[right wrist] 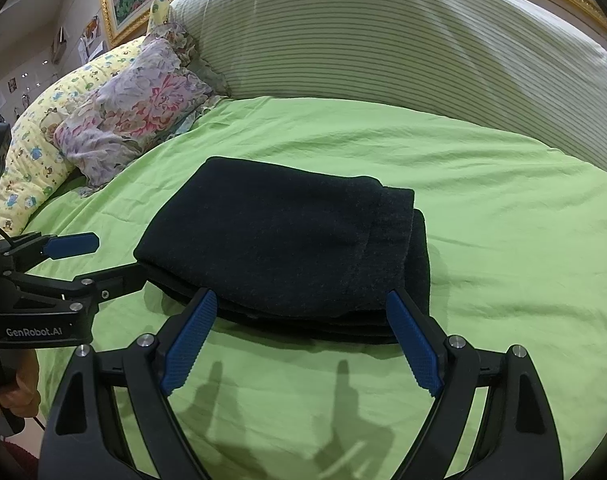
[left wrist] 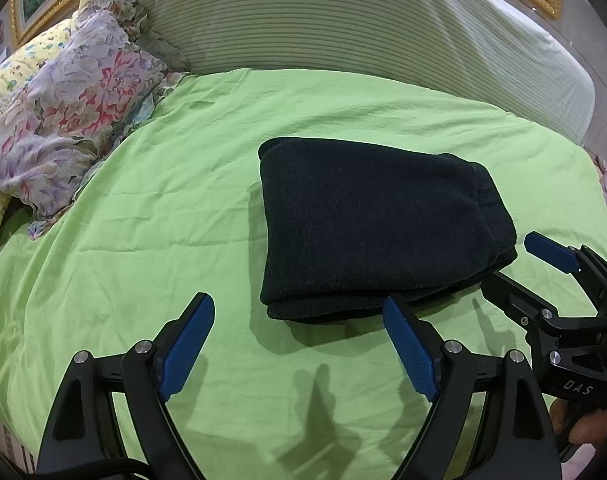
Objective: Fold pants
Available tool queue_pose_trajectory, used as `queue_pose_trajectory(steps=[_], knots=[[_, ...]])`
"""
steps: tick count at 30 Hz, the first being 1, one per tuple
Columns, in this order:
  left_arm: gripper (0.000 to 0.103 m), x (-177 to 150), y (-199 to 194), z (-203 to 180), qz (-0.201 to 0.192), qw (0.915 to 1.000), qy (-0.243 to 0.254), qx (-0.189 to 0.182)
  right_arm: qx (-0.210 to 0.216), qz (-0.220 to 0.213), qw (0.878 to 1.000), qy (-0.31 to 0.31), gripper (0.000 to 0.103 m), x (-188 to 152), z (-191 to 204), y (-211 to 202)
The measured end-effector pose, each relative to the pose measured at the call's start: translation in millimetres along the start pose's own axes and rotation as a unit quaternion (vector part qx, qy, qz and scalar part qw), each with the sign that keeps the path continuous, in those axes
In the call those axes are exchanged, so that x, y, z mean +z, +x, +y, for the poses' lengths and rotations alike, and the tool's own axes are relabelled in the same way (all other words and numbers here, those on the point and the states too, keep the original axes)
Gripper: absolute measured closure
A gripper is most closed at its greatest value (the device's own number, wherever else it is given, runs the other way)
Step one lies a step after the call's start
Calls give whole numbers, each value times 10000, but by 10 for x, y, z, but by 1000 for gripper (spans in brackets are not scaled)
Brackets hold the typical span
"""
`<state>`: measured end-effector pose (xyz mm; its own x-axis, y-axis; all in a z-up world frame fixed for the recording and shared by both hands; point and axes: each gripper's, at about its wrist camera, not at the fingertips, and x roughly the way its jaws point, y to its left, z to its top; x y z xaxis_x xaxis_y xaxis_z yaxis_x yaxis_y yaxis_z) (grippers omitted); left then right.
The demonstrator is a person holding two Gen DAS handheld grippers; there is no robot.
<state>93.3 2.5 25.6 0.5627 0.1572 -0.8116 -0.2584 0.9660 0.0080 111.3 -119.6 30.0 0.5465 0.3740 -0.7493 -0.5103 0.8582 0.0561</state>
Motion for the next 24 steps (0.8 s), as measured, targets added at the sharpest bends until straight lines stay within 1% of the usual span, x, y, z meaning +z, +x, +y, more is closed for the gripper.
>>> queue_pose_trajectory(steps=[24], knots=[[16,11,-30,1,-41,10000,-8,-6,-3,-36,9999,133,16,17,-37,-23]])
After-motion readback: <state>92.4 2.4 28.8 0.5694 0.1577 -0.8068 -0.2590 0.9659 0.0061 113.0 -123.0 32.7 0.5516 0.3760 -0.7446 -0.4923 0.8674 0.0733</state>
